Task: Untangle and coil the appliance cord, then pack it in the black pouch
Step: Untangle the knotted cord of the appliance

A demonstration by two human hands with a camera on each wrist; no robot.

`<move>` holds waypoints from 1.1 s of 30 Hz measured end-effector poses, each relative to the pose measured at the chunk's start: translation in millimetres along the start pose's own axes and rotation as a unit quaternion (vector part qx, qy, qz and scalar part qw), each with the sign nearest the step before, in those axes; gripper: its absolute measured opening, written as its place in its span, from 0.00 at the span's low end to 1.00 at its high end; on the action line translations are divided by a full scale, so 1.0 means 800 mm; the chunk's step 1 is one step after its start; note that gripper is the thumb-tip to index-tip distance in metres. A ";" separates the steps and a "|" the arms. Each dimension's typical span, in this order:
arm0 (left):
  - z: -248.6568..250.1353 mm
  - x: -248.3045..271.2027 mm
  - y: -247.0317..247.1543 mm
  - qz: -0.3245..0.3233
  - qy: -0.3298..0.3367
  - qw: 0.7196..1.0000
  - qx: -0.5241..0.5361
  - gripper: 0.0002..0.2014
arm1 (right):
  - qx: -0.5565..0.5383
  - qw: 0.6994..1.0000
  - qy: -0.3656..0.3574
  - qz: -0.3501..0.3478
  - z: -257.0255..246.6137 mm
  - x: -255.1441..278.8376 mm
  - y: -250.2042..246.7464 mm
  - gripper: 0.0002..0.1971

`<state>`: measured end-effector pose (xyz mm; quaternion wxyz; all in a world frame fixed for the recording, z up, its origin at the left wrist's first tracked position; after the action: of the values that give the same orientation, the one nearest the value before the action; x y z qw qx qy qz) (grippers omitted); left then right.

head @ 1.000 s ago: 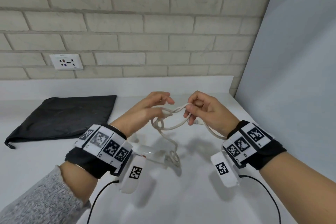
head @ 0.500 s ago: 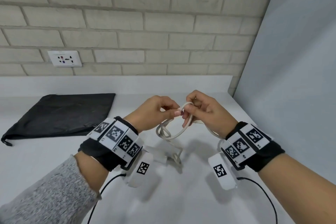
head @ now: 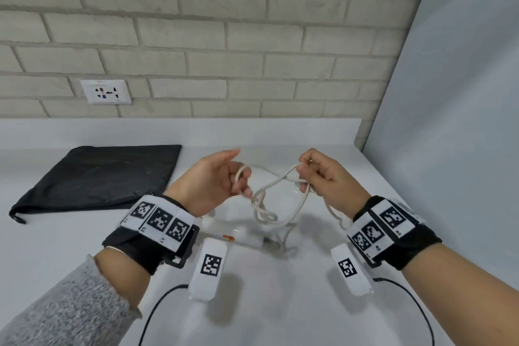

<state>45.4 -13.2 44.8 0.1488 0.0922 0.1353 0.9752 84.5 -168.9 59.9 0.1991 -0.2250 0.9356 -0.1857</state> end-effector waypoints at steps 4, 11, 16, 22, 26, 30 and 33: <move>0.001 -0.004 0.014 -0.015 -0.033 0.972 -0.233 0.20 | 0.064 0.995 -0.053 -0.061 -0.030 -0.004 0.028 0.09; 0.021 0.001 -0.068 0.187 0.097 0.948 0.240 0.19 | -0.076 0.995 0.047 -0.049 0.005 0.003 0.006 0.09; 0.014 0.015 -0.081 0.263 0.082 0.956 -0.104 0.12 | -0.079 0.994 0.079 -0.018 0.020 0.008 -0.009 0.10; 0.058 0.007 -0.002 0.178 0.220 0.767 -0.576 0.34 | 0.054 0.997 -0.017 -0.058 -0.024 -0.006 0.008 0.10; 0.060 -0.008 0.045 0.158 0.189 0.591 -0.768 0.23 | 0.094 0.990 -0.045 -0.091 -0.034 -0.003 0.023 0.08; 0.059 -0.009 0.041 0.100 0.128 0.721 -0.674 0.13 | 0.070 0.994 -0.049 -0.066 -0.040 0.001 0.014 0.09; 0.084 0.006 0.013 0.172 0.182 0.831 -0.497 0.11 | 0.021 0.998 -0.004 -0.066 -0.028 0.010 -0.001 0.08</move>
<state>52.8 -5.1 111.6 -0.0227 -0.1518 -0.3612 0.9198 67.9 -167.8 77.3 0.1949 -0.2829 0.9137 -0.2172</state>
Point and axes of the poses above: each hand's wrist, its own x-axis away from the middle knuckle, its own y-axis out of the palm, z = x × y, the point moved 8 cm from there along -x, towards the middle knuckle, and after that the axes turned 1 degree about -z, right-handed, at the moved point
